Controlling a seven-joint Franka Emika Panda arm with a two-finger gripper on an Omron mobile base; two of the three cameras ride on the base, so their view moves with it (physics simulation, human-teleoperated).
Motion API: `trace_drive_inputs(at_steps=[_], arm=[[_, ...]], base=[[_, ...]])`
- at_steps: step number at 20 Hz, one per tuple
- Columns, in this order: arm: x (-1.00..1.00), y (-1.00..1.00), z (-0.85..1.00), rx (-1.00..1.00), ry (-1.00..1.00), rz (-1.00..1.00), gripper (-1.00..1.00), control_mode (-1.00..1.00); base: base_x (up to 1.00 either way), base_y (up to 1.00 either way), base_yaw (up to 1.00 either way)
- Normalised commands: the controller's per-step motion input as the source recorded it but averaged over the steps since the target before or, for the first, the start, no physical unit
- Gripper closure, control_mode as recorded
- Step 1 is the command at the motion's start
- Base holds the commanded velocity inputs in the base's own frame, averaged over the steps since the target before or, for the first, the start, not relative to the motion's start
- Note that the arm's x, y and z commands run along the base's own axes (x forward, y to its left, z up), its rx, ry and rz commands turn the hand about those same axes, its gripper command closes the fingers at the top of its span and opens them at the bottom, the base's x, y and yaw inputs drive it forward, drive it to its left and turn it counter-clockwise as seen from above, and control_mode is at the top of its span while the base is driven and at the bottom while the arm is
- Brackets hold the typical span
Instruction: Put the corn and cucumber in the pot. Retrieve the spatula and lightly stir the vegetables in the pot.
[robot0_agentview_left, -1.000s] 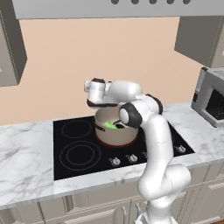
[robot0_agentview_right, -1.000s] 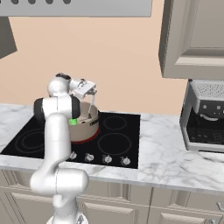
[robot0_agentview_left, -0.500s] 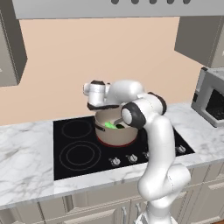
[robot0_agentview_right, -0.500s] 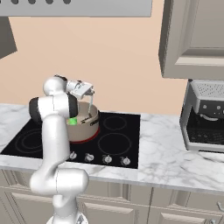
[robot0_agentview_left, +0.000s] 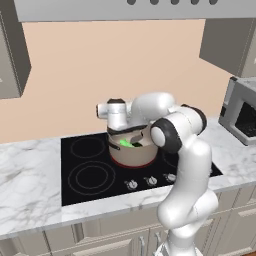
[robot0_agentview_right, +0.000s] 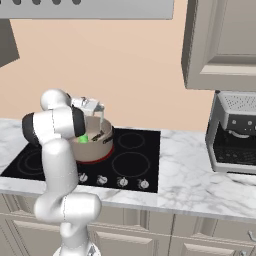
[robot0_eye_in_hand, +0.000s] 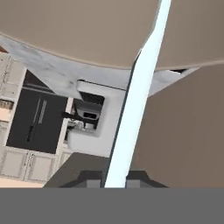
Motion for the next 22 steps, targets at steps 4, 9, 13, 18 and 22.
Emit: trace_drive_inputs(at_steps=[4,9,13,18,22], arm=[[0.19,-0.13,0.36,0.0,0.16,0.16,1.0,-1.0],[0.46,-0.1,0.35,-0.05,0.22,0.15,1.0,-1.0],[0.46,0.08,-0.2,-0.09,0.08,0.09,1.0,-1.0],[0.12,0.3,-0.18,-0.05,0.0,0.01,1.0,-1.0],[0.0,0.57,0.0,-0.11,0.05,0.04,1.0,-1.0]], base=[[0.0,0.0,0.0],[0.0,0.0,0.0],[0.0,0.0,0.0],[0.0,0.0,0.0],[0.0,0.0,0.0]])
